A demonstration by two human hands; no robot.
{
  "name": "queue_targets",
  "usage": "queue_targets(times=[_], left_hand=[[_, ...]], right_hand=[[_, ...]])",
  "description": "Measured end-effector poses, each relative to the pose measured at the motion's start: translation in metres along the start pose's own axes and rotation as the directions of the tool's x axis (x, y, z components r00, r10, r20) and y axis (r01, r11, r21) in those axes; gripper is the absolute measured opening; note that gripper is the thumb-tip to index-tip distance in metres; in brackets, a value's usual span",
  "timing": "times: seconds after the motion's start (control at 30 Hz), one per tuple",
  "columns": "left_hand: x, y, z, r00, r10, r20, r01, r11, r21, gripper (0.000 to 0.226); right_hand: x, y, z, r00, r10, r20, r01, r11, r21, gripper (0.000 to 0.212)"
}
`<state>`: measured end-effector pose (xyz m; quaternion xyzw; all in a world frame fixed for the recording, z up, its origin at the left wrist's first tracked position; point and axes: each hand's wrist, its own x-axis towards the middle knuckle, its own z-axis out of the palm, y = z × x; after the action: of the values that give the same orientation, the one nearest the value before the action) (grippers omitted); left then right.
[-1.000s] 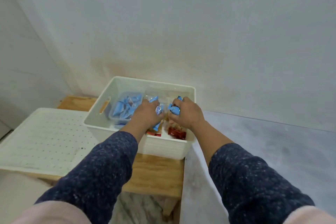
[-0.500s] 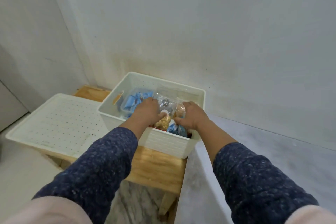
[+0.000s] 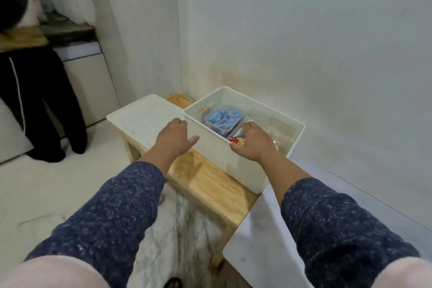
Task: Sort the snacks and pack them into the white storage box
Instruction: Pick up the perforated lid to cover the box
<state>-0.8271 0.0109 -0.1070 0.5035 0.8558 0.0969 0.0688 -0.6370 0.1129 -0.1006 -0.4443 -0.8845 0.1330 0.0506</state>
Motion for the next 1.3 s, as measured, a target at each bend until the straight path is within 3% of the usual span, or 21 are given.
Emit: queue_targets(times=[0.17,0.3,0.67,1.07,1.3], left_hand=[[-0.037,-0.060,-0.002,0.989,-0.149,0.015,0.149,0.988,0.028,0.065],[-0.047,-0.105,-0.002,0.970,-0.241,0.046,0.240,0.971,0.016,0.063],[0.009,-0.217,0.019,0.967,-0.173,0.189,0.170,0.985,0.033,0.063],[0.101,-0.258,0.116,0.919,-0.168,0.356,0.250,0.948,-0.198,0.067],[0.150,-0.267,0.141,0.887,-0.238,0.396,0.364,0.887,-0.283,0.068]], right_hand=[[0.001,-0.058,0.026,0.981,-0.187,0.059,0.192,0.978,-0.082,0.077],[0.010,-0.102,0.052,0.961,-0.253,0.114,0.263,0.961,-0.085,0.077],[0.080,-0.182,0.146,0.962,-0.167,0.214,0.180,0.983,-0.044,0.074],[0.153,-0.166,0.245,0.917,-0.061,0.395,0.130,0.980,-0.150,0.072],[0.193,-0.166,0.270,0.873,-0.165,0.458,0.231,0.968,-0.093,0.060]])
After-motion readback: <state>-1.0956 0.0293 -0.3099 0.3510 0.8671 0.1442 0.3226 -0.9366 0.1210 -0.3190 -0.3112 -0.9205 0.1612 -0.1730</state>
